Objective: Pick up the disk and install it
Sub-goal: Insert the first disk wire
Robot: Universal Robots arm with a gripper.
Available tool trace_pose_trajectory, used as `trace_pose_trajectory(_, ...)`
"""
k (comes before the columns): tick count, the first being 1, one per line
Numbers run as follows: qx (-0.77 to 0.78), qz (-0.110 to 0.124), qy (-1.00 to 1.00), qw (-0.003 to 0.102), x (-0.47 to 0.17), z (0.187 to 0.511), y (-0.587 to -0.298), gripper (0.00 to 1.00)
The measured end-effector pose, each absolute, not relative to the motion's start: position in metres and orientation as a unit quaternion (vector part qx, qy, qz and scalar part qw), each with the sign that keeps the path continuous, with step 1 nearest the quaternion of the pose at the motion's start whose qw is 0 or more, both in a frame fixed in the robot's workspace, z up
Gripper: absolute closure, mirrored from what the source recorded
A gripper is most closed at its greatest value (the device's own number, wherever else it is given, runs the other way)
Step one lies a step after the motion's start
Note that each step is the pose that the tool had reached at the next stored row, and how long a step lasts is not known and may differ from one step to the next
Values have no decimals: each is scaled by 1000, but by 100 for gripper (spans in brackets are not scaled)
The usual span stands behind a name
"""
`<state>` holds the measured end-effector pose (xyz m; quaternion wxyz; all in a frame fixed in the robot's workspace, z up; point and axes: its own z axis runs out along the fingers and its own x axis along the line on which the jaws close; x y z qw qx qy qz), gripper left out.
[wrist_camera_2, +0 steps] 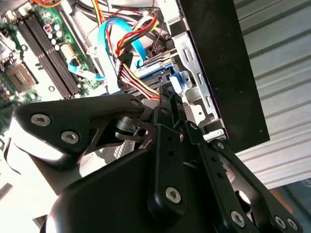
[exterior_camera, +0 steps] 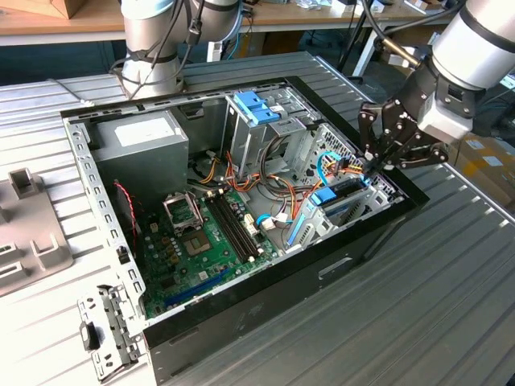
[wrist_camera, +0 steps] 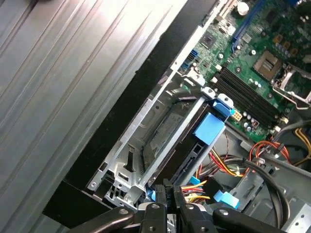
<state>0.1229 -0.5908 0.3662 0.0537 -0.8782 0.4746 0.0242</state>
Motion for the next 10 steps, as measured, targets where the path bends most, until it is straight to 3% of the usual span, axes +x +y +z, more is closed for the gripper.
trace_pose_trajectory(10,-836,20,545,56,123,364,-591,83)
